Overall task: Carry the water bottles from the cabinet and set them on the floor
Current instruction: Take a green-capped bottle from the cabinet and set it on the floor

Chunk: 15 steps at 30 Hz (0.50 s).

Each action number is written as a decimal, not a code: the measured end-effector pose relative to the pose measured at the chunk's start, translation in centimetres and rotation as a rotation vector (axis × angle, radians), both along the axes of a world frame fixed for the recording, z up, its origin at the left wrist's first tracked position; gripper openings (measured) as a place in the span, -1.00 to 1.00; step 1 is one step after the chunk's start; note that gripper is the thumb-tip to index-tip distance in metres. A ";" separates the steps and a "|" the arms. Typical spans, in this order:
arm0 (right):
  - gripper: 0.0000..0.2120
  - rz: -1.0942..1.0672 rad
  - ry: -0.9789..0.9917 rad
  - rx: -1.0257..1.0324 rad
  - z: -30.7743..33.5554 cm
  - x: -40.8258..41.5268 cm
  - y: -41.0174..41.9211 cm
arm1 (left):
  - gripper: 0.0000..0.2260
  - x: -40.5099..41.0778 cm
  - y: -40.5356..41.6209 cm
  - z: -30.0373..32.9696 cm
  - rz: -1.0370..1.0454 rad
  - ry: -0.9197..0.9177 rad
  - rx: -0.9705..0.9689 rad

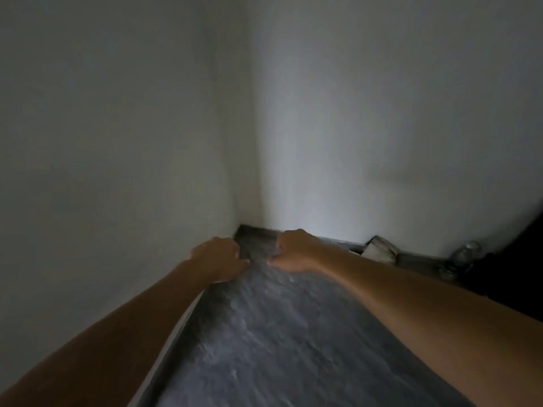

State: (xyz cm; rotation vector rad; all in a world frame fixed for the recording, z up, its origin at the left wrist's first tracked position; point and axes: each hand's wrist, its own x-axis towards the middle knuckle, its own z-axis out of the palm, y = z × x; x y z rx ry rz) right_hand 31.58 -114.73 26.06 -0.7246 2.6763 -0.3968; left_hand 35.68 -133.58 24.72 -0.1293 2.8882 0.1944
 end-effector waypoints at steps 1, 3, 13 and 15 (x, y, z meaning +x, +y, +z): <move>-0.70 -0.044 -0.002 0.009 -0.1 -0.6 1.8 | -0.60 -1.3 1.7 0.0 -0.038 0.004 0.012; -0.73 -0.146 0.004 0.011 -0.2 -1.4 5.3 | -0.64 -3.5 4.9 0.0 -0.105 0.024 0.037; -0.64 -0.514 0.008 -0.013 0.7 -0.8 21.2 | -0.68 -11.3 21.2 1.1 -0.470 0.033 -0.004; -0.72 -0.557 0.014 -0.008 0.6 -0.2 24.4 | -0.69 -11.9 24.9 1.3 -0.514 0.044 -0.003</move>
